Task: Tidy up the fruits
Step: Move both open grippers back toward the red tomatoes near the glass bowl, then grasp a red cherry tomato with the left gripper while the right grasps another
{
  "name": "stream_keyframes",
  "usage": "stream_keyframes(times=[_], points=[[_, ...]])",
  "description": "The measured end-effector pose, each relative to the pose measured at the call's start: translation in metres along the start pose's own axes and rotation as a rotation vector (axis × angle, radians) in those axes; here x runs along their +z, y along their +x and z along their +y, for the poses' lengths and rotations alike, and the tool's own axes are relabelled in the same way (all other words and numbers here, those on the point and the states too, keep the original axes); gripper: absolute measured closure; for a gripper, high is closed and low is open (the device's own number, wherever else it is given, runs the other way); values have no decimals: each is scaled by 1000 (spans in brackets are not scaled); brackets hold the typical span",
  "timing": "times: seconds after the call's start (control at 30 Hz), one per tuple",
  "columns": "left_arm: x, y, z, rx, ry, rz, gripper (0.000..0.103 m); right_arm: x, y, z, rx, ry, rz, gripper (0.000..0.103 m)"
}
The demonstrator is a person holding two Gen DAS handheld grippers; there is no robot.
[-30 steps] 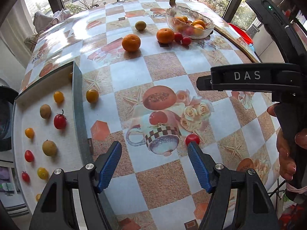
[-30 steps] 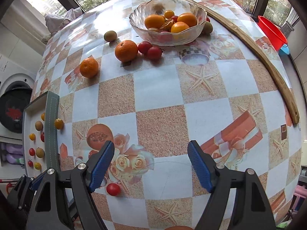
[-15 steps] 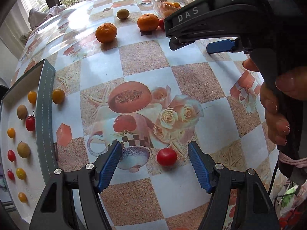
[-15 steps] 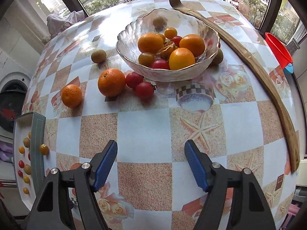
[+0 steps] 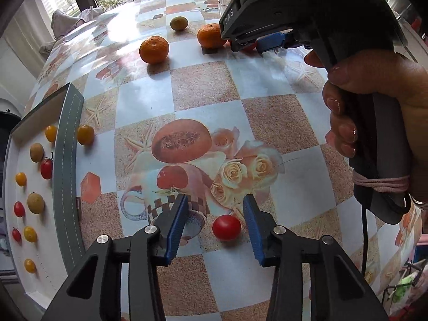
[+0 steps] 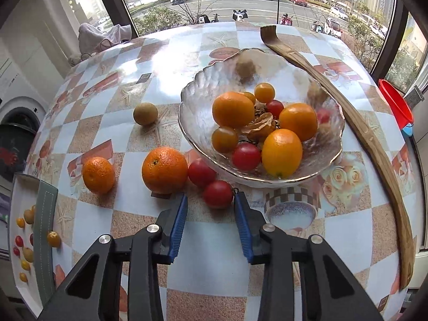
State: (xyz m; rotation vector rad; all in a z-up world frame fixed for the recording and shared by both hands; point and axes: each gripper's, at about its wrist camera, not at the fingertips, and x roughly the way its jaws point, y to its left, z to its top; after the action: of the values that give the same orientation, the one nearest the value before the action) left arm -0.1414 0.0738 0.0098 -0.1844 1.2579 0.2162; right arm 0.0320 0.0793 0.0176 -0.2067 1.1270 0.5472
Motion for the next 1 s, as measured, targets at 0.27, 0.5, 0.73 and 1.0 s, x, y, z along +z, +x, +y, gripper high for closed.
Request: stream_keyframes(times=[0.27, 0.5, 0.73, 1.0], points=[[-2, -5, 13, -76, -12, 8, 84, -12, -16, -10, 29, 16, 9, 80], [-8, -8, 29, -157, -43, 34, 84, -45, -40, -23, 42, 70, 54, 80], [-11, -10, 39, -182, -17, 43, 84, -78, -63, -31, 50, 127, 96, 80], [-32, -14, 20, -129, 77, 31, 83, -102, -77, -29, 56, 149, 135, 80]])
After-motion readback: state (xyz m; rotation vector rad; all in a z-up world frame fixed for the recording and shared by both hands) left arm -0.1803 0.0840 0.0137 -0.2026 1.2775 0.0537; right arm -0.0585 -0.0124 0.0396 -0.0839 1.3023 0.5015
